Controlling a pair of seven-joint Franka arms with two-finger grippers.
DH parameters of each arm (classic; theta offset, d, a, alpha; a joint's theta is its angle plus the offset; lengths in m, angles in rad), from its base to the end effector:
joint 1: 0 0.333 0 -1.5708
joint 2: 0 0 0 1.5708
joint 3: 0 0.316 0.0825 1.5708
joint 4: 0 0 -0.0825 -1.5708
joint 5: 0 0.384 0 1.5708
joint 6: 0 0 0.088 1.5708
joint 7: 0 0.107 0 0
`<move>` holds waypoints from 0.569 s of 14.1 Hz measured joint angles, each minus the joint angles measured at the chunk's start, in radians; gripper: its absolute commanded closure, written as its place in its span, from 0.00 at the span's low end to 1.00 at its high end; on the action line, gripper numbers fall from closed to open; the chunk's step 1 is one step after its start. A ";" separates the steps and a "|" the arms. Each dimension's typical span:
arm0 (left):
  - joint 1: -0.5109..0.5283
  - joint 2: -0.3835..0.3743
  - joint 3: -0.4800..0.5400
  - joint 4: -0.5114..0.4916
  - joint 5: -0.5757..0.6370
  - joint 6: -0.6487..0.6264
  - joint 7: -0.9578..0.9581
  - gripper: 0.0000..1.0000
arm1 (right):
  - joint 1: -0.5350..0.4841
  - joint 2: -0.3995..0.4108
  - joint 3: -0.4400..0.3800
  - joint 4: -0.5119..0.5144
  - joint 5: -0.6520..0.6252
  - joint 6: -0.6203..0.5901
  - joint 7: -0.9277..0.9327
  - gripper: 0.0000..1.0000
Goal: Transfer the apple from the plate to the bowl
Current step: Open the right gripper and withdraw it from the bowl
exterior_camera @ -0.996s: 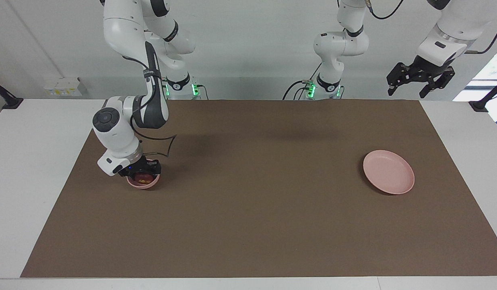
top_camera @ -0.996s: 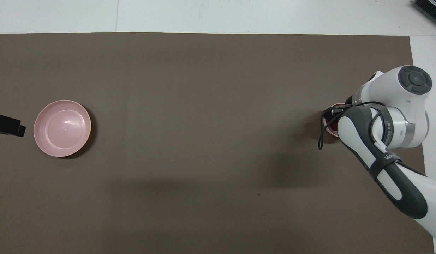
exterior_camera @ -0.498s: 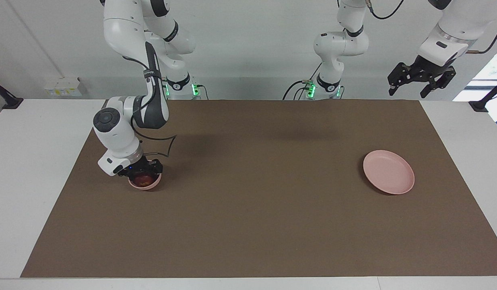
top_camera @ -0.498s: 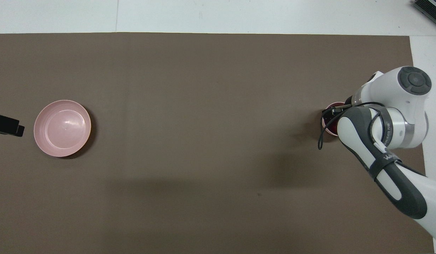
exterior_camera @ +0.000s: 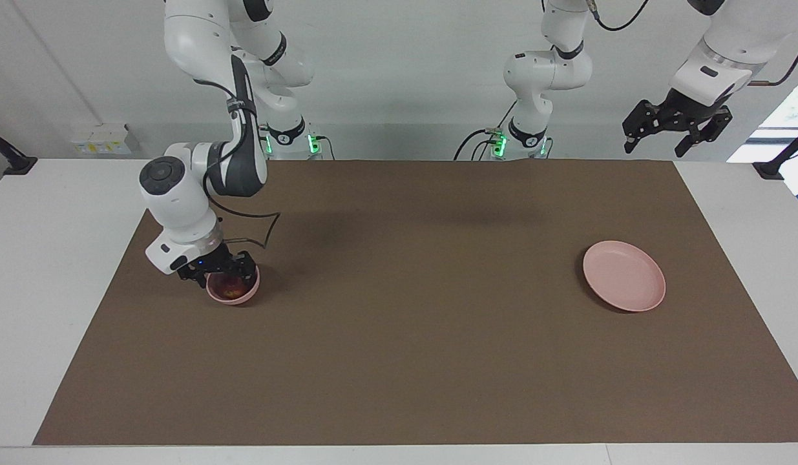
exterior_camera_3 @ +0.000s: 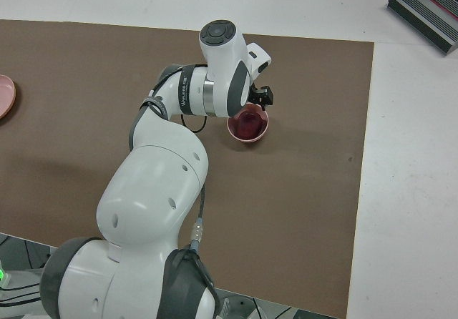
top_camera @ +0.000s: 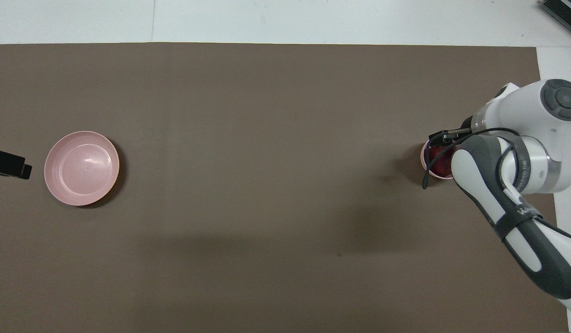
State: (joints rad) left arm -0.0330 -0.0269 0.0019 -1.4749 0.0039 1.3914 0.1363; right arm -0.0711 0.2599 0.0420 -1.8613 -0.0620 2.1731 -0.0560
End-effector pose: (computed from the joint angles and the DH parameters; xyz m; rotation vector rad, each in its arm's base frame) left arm 0.5265 -0.0159 0.6682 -3.1286 0.2616 0.0891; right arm 0.6245 -0.0220 0.3845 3.0958 0.0914 0.0782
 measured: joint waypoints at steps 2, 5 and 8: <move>0.000 0.000 0.000 0.000 0.000 0.000 0.000 0.00 | 0.001 -0.067 0.002 0.026 0.000 -0.100 0.021 0.00; 0.000 0.000 0.000 0.000 0.000 0.000 0.000 0.00 | 0.009 -0.159 -0.002 0.085 0.001 -0.253 0.033 0.00; 0.000 0.000 0.000 0.000 0.000 0.000 0.000 0.00 | 0.031 -0.229 -0.025 0.155 0.001 -0.409 0.036 0.00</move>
State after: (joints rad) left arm -0.0330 -0.0269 0.0019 -1.4749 0.0041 1.3914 0.1363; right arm -0.0403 0.0306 0.0169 -1.7059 -0.0607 1.7636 -0.0204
